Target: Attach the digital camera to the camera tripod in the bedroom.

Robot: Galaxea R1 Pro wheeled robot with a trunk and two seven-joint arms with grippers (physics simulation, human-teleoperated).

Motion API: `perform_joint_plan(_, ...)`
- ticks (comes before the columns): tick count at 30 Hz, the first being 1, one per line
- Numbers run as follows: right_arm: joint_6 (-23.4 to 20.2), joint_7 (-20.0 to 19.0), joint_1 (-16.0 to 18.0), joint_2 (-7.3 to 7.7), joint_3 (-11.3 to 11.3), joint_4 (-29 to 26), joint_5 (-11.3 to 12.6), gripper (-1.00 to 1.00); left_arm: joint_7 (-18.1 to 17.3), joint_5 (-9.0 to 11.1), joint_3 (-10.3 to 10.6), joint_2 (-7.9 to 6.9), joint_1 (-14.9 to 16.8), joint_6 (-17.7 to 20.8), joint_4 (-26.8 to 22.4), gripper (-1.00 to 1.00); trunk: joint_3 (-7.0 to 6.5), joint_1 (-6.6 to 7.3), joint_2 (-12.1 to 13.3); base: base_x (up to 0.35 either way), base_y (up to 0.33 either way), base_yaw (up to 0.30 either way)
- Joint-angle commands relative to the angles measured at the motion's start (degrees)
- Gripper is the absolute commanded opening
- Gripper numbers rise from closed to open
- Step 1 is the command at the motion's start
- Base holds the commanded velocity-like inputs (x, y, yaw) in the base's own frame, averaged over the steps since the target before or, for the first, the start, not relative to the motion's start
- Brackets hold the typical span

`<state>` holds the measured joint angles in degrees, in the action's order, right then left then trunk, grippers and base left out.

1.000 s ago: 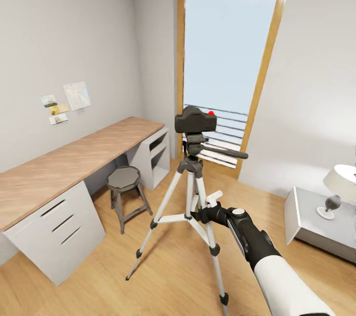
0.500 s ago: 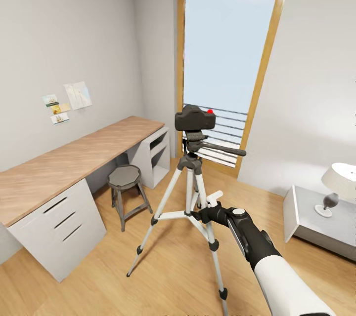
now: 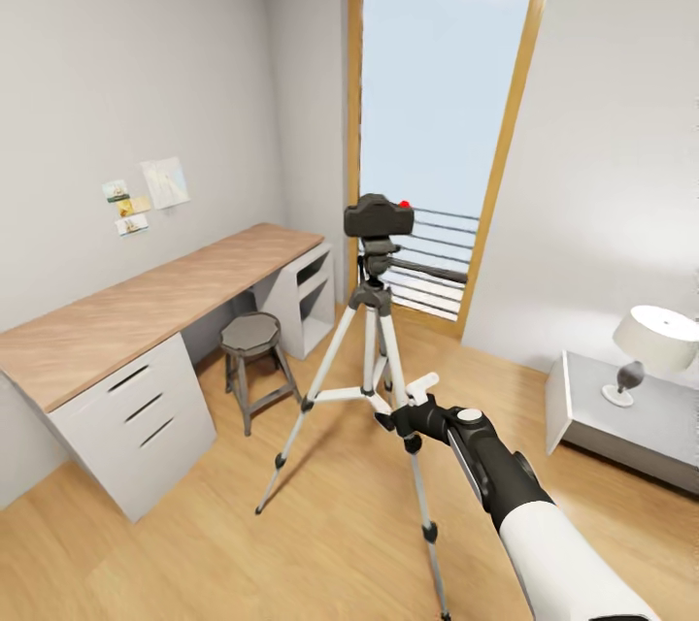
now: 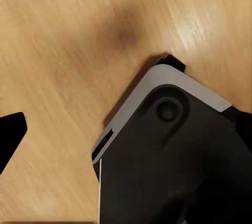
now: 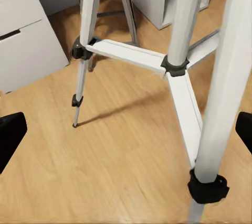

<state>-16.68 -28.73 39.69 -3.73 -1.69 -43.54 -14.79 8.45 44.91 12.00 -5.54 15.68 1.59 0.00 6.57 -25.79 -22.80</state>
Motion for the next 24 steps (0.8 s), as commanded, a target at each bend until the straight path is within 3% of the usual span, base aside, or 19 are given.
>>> perform_joint_plan(1, -0.2, -0.28, 0.03, -0.01, 0.08, -0.11, -0.51, 1.0, 0.14, 0.35, 0.48, 0.0, 0.05, 0.17, 0.0, 1.0, 0.13, 0.0, -0.12, -0.339, 0.0, 0.0)
perform_joint_plan(19, -0.37, -0.1, 0.03, 0.04, 0.11, -0.08, -0.34, 1.0, 0.08, 0.32, 0.5, 0.06, 0.05, 0.17, 0.0, 1.0, 0.13, 0.0, -0.12, -0.343, 0.0, 0.0)
perform_joint_plan(24, -0.62, -0.13, 0.03, 0.05, 0.11, 0.33, -0.21, 1.0, 0.07, 0.32, 0.52, 0.07, 0.05, 0.17, 0.0, 1.0, 0.13, 0.0, -0.12, -0.209, 0.0, 0.0)
